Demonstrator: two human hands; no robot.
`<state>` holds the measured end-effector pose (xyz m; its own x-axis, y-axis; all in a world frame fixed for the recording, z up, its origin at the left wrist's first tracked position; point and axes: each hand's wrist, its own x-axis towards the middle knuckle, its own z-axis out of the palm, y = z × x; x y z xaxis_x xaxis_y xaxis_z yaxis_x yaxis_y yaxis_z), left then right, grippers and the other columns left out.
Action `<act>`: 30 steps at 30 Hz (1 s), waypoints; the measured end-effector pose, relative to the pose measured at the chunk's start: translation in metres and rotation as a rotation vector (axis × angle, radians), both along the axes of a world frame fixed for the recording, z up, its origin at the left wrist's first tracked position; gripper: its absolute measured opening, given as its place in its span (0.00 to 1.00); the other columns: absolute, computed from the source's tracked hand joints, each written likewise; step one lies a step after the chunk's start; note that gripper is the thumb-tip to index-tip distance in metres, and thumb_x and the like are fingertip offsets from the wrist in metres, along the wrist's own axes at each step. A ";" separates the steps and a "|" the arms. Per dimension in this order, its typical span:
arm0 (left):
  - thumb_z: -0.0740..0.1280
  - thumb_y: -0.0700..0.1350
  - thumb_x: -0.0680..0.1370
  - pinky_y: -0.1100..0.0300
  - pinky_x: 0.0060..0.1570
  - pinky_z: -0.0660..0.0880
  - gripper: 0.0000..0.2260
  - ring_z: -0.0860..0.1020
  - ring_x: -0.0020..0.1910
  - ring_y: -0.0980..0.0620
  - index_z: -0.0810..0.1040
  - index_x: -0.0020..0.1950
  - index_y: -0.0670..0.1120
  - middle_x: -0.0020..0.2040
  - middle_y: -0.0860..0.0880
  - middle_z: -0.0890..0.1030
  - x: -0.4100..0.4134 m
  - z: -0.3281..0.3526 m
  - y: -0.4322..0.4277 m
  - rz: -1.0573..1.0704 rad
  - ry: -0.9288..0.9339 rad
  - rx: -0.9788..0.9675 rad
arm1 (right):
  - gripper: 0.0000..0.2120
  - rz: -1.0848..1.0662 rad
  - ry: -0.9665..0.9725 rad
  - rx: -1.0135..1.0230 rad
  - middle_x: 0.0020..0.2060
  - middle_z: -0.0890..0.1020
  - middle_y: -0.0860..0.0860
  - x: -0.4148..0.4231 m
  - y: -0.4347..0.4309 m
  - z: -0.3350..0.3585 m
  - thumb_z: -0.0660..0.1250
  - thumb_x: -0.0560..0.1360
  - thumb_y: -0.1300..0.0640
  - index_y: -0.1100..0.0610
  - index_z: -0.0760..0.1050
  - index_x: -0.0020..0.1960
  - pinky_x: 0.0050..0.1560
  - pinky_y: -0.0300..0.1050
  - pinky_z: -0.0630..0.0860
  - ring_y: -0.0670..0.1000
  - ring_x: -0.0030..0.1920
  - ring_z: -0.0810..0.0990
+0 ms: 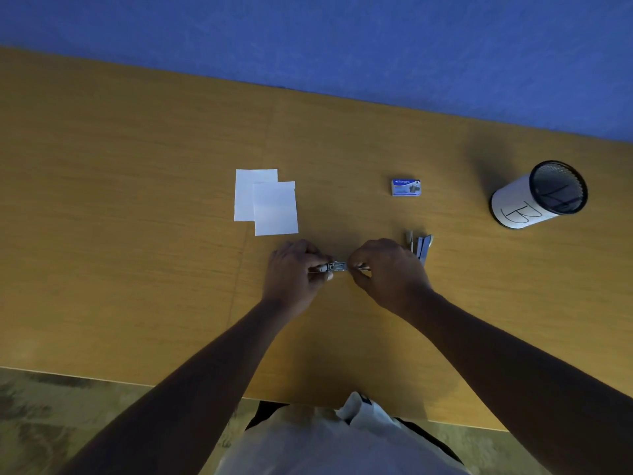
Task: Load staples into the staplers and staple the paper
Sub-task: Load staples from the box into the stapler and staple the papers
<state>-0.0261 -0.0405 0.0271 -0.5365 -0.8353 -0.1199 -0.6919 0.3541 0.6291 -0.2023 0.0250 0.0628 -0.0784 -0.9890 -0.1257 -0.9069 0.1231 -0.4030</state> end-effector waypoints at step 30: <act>0.76 0.48 0.72 0.54 0.57 0.66 0.13 0.75 0.55 0.48 0.85 0.56 0.49 0.51 0.49 0.81 0.000 0.000 0.001 0.014 -0.005 0.013 | 0.04 0.215 0.187 -0.020 0.42 0.81 0.48 0.000 -0.004 0.001 0.72 0.73 0.54 0.52 0.85 0.46 0.33 0.41 0.73 0.49 0.44 0.78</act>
<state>-0.0259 -0.0394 0.0274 -0.5246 -0.8409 -0.1334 -0.6997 0.3365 0.6302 -0.2027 0.0209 0.0640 0.1131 -0.9876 -0.1091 -0.9701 -0.0860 -0.2271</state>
